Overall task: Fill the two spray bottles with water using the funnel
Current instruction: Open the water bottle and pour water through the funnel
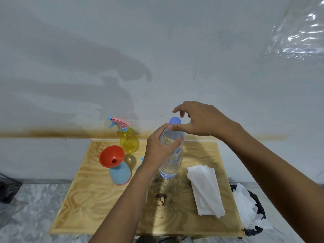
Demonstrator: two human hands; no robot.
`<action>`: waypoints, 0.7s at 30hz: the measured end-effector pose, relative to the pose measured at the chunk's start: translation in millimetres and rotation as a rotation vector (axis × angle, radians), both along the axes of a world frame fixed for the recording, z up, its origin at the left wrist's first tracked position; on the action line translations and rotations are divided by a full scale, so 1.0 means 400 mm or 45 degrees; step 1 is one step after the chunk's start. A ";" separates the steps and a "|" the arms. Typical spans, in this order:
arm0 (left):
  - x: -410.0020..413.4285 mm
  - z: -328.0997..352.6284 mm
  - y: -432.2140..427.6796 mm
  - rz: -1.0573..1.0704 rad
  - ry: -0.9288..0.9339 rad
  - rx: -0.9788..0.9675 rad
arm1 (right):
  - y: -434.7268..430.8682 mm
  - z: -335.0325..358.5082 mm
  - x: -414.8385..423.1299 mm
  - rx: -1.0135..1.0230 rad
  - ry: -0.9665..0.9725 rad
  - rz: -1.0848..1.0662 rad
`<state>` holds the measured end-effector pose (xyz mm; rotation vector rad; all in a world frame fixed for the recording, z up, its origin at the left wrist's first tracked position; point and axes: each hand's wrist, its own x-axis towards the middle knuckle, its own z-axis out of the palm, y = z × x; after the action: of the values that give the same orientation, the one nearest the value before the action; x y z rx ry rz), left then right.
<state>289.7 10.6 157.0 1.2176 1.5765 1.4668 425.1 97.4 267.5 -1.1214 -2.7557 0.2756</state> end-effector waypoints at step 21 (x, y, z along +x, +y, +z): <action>0.006 -0.017 0.009 0.054 0.022 -0.061 | 0.032 0.050 0.002 -0.018 -0.178 0.299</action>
<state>292.2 14.2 150.3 1.1791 1.6484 1.4404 425.8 110.1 287.4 -0.8489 -3.0172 0.2535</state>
